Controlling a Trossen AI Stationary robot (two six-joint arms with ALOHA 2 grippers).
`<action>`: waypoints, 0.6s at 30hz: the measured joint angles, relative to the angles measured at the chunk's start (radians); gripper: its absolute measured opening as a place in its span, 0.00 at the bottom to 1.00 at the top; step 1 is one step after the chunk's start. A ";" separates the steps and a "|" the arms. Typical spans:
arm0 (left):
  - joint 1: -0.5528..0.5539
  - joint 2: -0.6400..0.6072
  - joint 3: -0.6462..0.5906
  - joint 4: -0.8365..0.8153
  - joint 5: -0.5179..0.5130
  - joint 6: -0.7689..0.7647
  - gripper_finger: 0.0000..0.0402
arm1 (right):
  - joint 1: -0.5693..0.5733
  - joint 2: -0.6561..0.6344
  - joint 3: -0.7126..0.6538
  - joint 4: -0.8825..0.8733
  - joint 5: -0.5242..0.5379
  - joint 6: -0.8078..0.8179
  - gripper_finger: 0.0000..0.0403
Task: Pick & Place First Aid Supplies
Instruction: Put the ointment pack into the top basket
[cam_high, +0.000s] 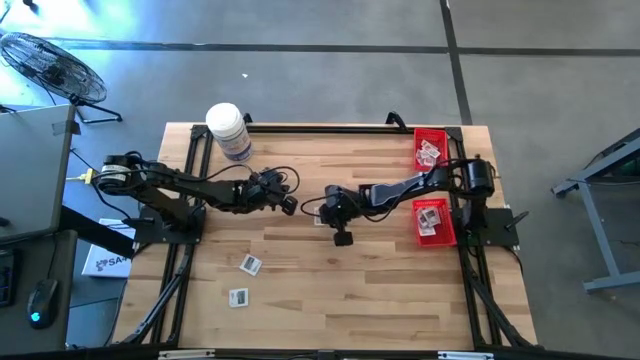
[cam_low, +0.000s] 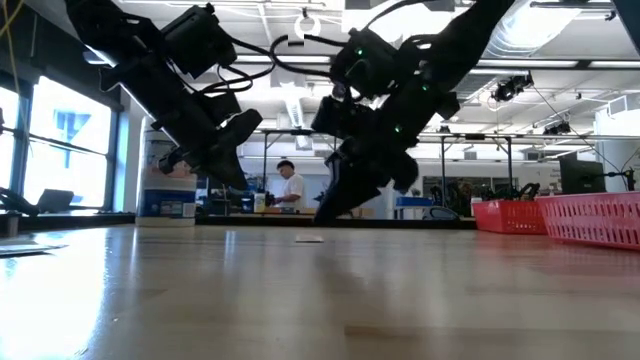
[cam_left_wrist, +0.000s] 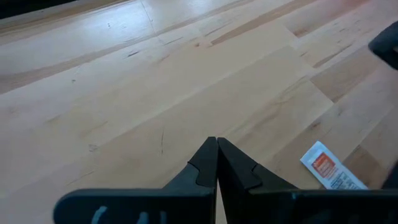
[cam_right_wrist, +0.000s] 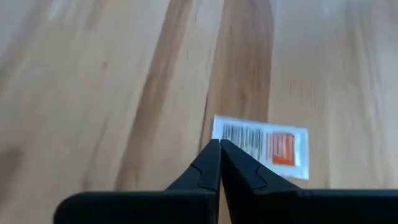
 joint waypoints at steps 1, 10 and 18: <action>0.000 0.000 0.000 -0.004 -0.001 0.000 0.00 | 0.001 0.001 0.000 -0.002 0.021 -0.013 0.02; 0.000 0.000 0.000 -0.010 -0.005 0.000 0.00 | -0.020 0.000 0.001 0.035 0.095 0.014 0.21; 0.000 0.000 0.000 -0.006 -0.005 -0.012 0.00 | -0.022 0.026 0.003 0.112 0.215 0.237 0.40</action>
